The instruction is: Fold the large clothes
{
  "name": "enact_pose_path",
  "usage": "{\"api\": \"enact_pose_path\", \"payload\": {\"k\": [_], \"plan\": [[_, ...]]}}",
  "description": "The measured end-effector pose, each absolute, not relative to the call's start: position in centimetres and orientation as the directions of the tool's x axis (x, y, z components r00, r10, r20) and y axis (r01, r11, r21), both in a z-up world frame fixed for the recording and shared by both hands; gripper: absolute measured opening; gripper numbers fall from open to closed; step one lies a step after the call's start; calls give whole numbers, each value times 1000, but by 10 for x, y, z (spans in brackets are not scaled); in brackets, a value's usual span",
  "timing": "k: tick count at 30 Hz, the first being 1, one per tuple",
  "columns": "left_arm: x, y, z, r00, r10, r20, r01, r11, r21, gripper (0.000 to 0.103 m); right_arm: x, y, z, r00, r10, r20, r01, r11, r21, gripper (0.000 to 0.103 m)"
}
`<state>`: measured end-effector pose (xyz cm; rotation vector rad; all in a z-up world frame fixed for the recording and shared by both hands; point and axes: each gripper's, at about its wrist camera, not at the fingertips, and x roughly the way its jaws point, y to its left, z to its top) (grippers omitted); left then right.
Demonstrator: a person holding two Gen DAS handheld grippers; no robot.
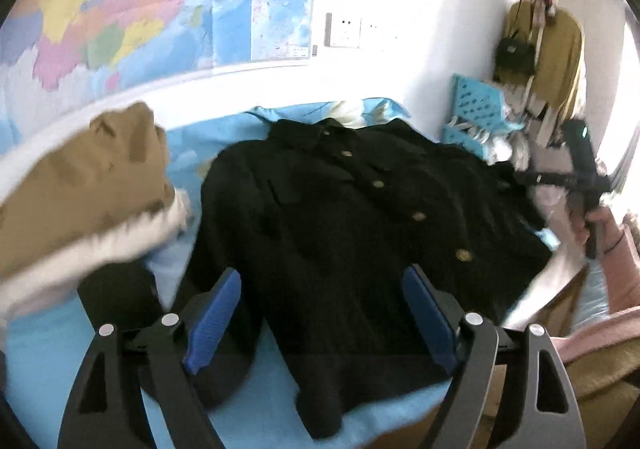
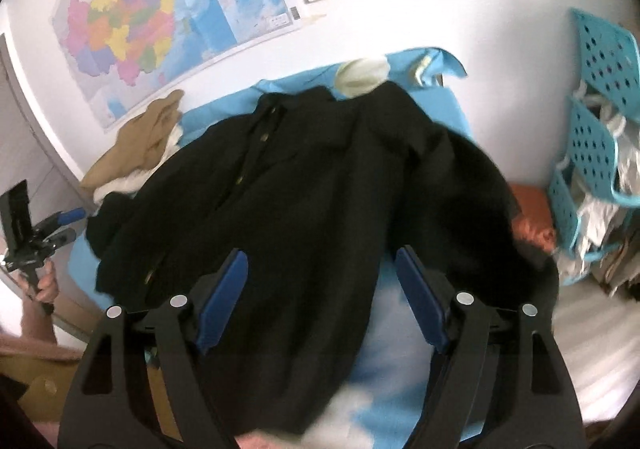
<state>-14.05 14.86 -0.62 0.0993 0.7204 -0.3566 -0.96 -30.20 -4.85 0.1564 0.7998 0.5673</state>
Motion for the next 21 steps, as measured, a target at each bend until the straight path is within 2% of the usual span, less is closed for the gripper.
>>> {"api": "enact_pose_path", "payload": {"k": [5, 8, 12, 14, 15, 17, 18, 19, 20, 21], "plan": [[-60, 123, -24, 662, -196, -723, 339, 939, 56, 81, 37, -258, -38, 560, 508, -654, -488, 840, 235, 76], [-7, 109, -43, 614, -151, -775, 324, 943, 72, 80, 72, -222, -38, 536, 494, -684, -530, 828, 183, 83], [55, 96, -71, 544, -65, -837, 303, 945, 124, 80, 123, -180, -54, 477, 449, -756, -565, 815, 129, 86], [78, 92, -86, 495, -40, -868, 303, 944, 129, 75, 141, -163, -65, 442, 431, -787, -578, 807, 117, 86], [84, 91, -92, 480, -28, -877, 301, 944, 134, 64, 151, -153, -71, 431, 411, -803, -585, 805, 97, 86], [92, 90, -96, 484, -47, -874, 321, 938, 127, 55, 162, -140, -81, 408, 389, -826, -605, 793, 75, 85], [93, 89, -95, 501, -30, -865, 315, 937, 150, 36, 168, -132, -87, 410, 362, -837, -612, 790, 41, 79], [97, 90, -95, 517, 28, -855, 289, 935, 206, 17, 172, -127, -91, 411, 340, -846, -615, 788, 18, 67], [100, 93, -94, 516, 30, -856, 280, 939, 202, 17, 176, -122, -96, 401, 333, -853, -624, 781, 11, 58], [102, 97, -92, 514, 12, -858, 273, 946, 177, 11, 178, -119, -97, 397, 349, -849, -637, 770, 19, 28]]}}
